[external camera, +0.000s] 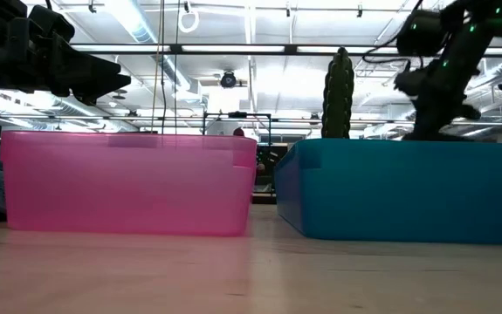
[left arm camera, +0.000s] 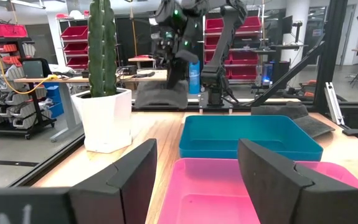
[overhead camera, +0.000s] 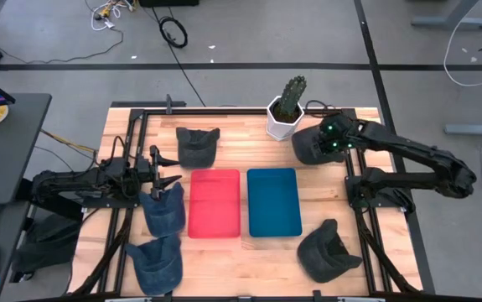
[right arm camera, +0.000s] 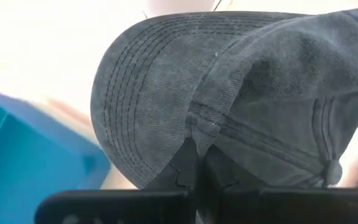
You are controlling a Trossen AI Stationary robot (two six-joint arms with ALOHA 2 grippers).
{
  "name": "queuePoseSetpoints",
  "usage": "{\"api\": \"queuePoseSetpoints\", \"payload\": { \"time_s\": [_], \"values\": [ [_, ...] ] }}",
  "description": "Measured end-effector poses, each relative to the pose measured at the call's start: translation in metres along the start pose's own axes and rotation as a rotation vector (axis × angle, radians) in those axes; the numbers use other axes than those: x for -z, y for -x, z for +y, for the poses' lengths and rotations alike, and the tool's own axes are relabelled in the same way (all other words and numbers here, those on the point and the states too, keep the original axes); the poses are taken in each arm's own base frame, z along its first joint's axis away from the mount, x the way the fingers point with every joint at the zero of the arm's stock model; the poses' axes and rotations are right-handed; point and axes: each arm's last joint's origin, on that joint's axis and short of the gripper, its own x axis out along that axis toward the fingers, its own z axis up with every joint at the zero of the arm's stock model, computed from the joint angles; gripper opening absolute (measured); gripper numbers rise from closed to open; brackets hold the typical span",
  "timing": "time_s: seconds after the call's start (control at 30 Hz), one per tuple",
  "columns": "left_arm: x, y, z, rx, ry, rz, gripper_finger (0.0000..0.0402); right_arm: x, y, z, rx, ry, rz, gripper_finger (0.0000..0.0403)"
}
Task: Pick & Place hat
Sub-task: Put the top right gray cap into the bin
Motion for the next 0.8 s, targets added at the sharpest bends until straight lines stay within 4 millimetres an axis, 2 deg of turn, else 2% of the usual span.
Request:
{"api": "queuePoseSetpoints", "payload": {
  "time_s": [0.17,0.3,0.57,0.8],
  "values": [
    [0.000,0.000,0.000,-0.001,0.000,0.000,0.0227,-0.002,0.029,0.007,-0.010,0.108,0.032,0.0001],
    [0.000,0.000,0.000,0.000,0.000,0.000,0.0227,-0.001,0.042,0.016,-0.061,0.187,0.059,0.0001],
    [0.000,0.000,0.000,-0.001,0.000,0.000,0.0227,0.010,0.047,0.043,-0.232,0.429,0.073,0.0000],
    [0.000,0.000,0.000,0.000,0.000,0.000,0.0227,0.019,0.048,0.073,-0.364,0.560,0.018,0.0000]
  ]
}}
